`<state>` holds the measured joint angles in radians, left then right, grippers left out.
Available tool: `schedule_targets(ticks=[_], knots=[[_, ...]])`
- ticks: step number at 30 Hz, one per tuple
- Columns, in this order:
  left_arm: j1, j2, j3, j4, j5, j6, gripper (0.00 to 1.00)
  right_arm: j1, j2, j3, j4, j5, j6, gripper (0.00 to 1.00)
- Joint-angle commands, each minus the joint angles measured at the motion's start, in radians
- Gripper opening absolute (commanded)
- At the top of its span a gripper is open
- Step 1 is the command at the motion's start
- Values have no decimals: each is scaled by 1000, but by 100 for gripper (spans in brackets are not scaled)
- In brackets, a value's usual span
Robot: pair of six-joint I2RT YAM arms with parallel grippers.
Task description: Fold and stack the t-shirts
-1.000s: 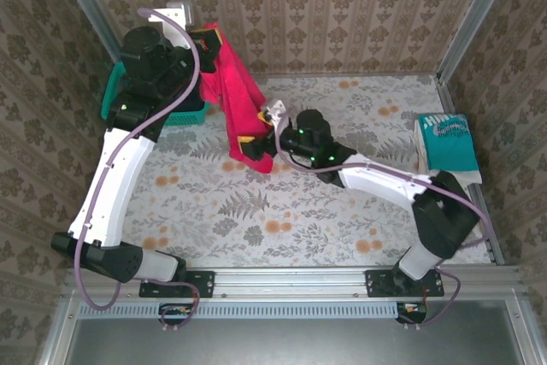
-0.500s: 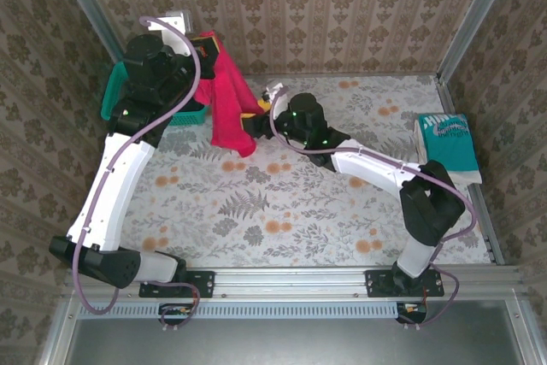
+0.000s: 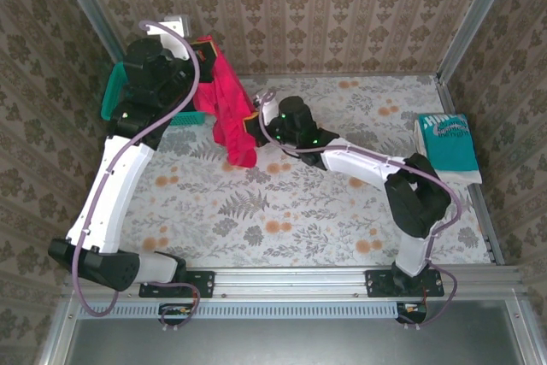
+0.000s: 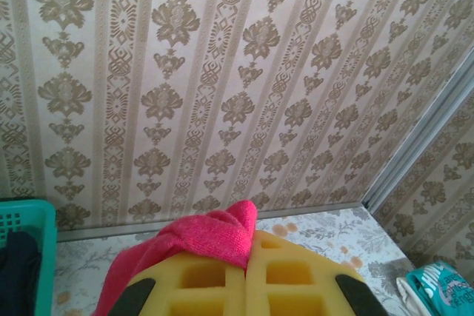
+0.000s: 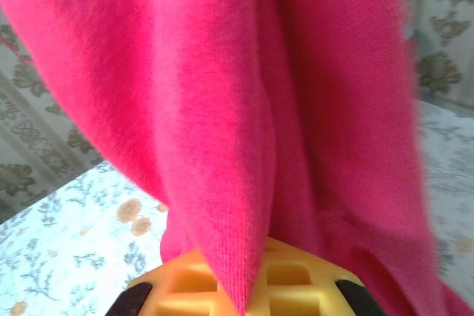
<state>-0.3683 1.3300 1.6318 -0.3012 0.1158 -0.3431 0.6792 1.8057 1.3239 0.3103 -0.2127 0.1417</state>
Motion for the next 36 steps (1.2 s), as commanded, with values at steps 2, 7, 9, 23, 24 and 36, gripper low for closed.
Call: schedule_targets(ticks=[2,7,9,23,24,36], knots=[[11,-28,-29,51,-27,15,0,-72,-163,-41,-39,61,-59,0],[36,32,-28,82,-21,10,0,-225,-233,-19,-122,-6,-74,0],[50,75,1,78,-9,2,0,-281,-239,5,-148,-42,-76,0],[-59,17,-335,90,64,-124,0,-416,-468,-266,-240,60,-109,0],[-77,-9,-392,85,63,-144,0,-416,-496,-319,-244,78,-98,0],[-284,-261,-820,4,6,-233,100,-426,-637,-690,-431,218,211,0]])
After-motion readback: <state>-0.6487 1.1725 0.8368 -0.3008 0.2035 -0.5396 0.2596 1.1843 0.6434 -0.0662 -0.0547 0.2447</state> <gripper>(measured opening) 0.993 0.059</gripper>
